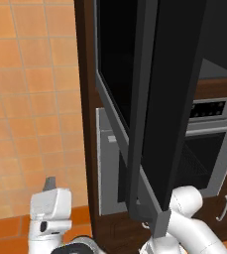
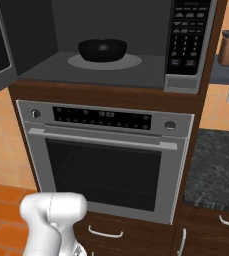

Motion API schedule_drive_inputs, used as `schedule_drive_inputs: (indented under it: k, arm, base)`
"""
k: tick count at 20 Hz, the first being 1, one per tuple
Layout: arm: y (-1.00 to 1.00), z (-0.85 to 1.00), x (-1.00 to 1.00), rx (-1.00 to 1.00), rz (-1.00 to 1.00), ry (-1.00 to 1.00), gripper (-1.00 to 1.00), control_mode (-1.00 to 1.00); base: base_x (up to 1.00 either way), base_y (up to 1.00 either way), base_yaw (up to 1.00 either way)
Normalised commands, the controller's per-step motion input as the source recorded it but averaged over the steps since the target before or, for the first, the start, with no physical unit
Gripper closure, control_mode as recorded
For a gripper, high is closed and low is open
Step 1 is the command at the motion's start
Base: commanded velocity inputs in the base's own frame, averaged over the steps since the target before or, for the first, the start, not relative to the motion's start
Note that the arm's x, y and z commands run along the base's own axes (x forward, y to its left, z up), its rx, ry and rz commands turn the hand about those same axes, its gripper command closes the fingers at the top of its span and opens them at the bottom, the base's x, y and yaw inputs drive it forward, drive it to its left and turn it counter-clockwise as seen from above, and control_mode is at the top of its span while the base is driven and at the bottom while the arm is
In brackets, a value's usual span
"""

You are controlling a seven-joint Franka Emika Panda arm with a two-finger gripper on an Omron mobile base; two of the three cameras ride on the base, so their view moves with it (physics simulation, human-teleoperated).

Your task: Open the microwave, place the bowl with waffle inside the microwave, then close the microwave door and turn it on.

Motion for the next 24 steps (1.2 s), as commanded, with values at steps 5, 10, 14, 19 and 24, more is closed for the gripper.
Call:
schedule_drive_inputs:
  k: [5, 10, 14, 19, 24]
  arm:
    - [-0.17, 0.68, -0.11, 0.20, -0.06, -0.49, 1.00, -1.00]
    - [-0.30, 0.19, -0.47, 0.17, -0.04, -0.21, 1.00, -1.00]
    - [-0.58, 0.75, -0.46, 0.32, -0.04, -0.35, 1.00, -1.00]
    - [-0.77, 0.92, -0.24, 0.33, -0.02, -0.31, 1.00, -1.00]
    - [-0.85, 0.81, -0.52, 0.32, 0.00, -0.45, 1.00, -1.00]
  base:
    - [0.00, 0.00, 0.00]
    - [0.00, 0.00, 0.00]
    - [0.00, 0.00, 0.00]
    - [0.00, 0.00, 0.00]
    - [0.00, 0.00, 0.00]
